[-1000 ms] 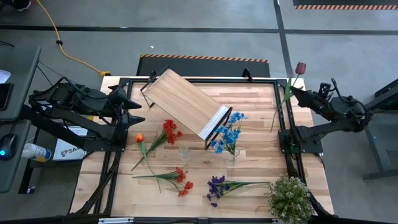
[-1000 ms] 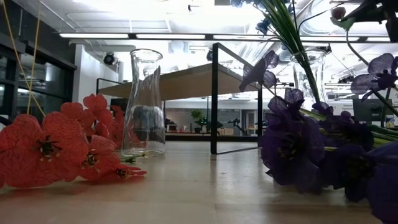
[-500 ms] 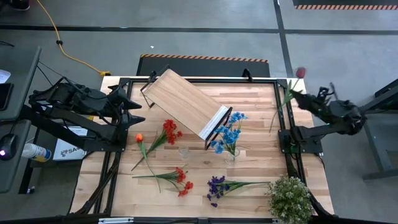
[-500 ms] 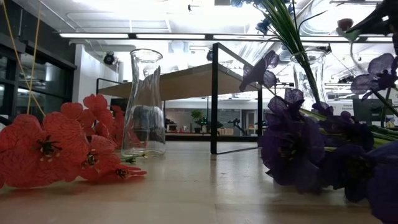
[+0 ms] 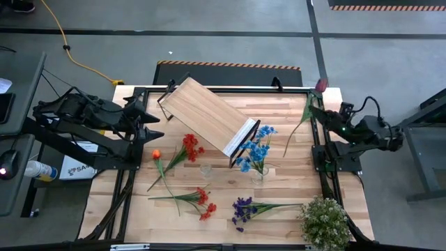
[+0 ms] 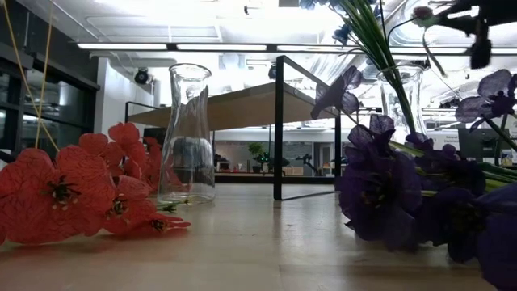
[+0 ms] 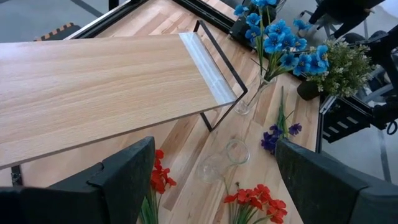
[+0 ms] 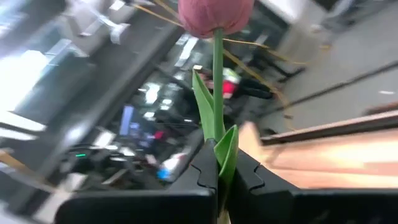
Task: Pick and place flowers into a vace then onto a shelf
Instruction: Put the pink flower into the right transparent vase, then put the violet flowers into the right transparent vase
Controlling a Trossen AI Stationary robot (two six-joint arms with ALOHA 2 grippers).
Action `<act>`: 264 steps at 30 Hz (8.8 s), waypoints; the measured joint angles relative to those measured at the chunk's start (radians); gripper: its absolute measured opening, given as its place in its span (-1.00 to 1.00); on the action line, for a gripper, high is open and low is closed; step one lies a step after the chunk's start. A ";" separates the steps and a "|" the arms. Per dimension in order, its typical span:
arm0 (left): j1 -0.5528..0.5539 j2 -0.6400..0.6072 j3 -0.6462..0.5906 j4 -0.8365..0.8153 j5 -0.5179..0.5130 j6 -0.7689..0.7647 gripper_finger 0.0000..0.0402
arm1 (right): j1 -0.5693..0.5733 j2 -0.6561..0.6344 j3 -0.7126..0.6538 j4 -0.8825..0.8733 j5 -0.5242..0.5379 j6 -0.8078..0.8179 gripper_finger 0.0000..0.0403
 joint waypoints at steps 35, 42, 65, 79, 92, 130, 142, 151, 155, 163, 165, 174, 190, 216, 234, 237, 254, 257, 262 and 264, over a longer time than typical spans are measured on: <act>0.000 0.004 0.000 0.000 -0.003 -0.022 0.83 | 0.001 0.002 -0.383 0.853 -0.511 -0.326 -1.00; 0.000 0.004 0.000 0.000 -0.004 -0.023 0.83 | 0.001 0.003 -0.383 0.853 -0.526 -0.336 -1.00; 0.000 0.004 0.000 0.000 -0.040 -0.026 0.83 | 0.001 0.220 -0.381 1.013 -0.499 -0.327 -1.00; 0.000 0.004 0.000 0.000 -0.039 -0.026 0.83 | 0.000 0.327 -0.381 1.061 -0.492 -0.330 -1.00; 0.000 0.004 0.000 0.000 -0.039 -0.026 0.83 | 0.002 0.437 -0.381 1.067 -0.490 -0.371 -1.00; 0.000 0.003 0.000 -0.001 -0.036 -0.025 0.83 | 0.145 0.561 -0.381 1.058 -0.385 -0.252 -0.94; 0.000 0.003 0.000 -0.001 -0.037 -0.025 0.83 | 0.161 0.560 -0.381 1.051 -0.372 -0.264 -0.81; 0.000 0.003 0.000 -0.001 -0.040 -0.021 0.83 | 0.161 0.560 -0.381 1.051 -0.376 -0.263 -0.65; 0.000 0.003 0.000 -0.001 -0.040 -0.021 0.83 | 0.161 0.559 -0.381 1.051 -0.412 -0.257 -0.59; 0.000 0.003 0.000 -0.001 -0.040 -0.021 0.83 | 0.161 0.558 -0.381 1.051 -0.459 -0.237 -0.54; 0.000 0.003 0.000 -0.001 -0.040 -0.021 0.83 | 0.161 0.558 -0.381 1.051 -0.463 -0.224 -0.54; 0.000 0.003 0.000 -0.001 -0.039 -0.021 0.83 | 0.161 0.558 -0.381 1.052 -0.503 -0.212 -0.53; 0.000 0.003 0.000 -0.002 -0.035 -0.022 0.83 | 0.161 0.558 -0.381 1.034 -0.539 -0.215 -0.53; 0.000 0.004 0.000 -0.002 -0.037 -0.022 0.83 | 0.160 0.488 -0.381 0.954 -0.586 -0.286 -0.53; 0.000 0.003 0.000 -0.002 -0.040 -0.022 0.83 | 0.160 0.389 -0.381 0.829 -0.586 -0.313 -0.53; 0.000 0.003 0.000 -0.002 -0.040 -0.022 0.83 | 0.161 0.366 -0.381 0.795 -0.587 -0.303 -0.53; 0.000 0.003 0.000 -0.002 -0.039 -0.022 0.83 | 0.161 0.223 -0.381 0.720 -0.655 -0.302 -0.53; 0.000 0.003 0.000 -0.002 -0.039 -0.022 0.83 | 0.161 0.209 -0.381 0.735 -0.654 -0.293 -0.53; 0.000 0.004 0.000 -0.001 -0.033 -0.022 0.83 | 0.161 0.207 -0.381 0.840 -0.654 -0.301 -0.53; 0.000 0.004 0.000 -0.001 -0.033 -0.022 0.83 | 0.161 0.207 -0.381 0.858 -0.652 -0.330 -0.53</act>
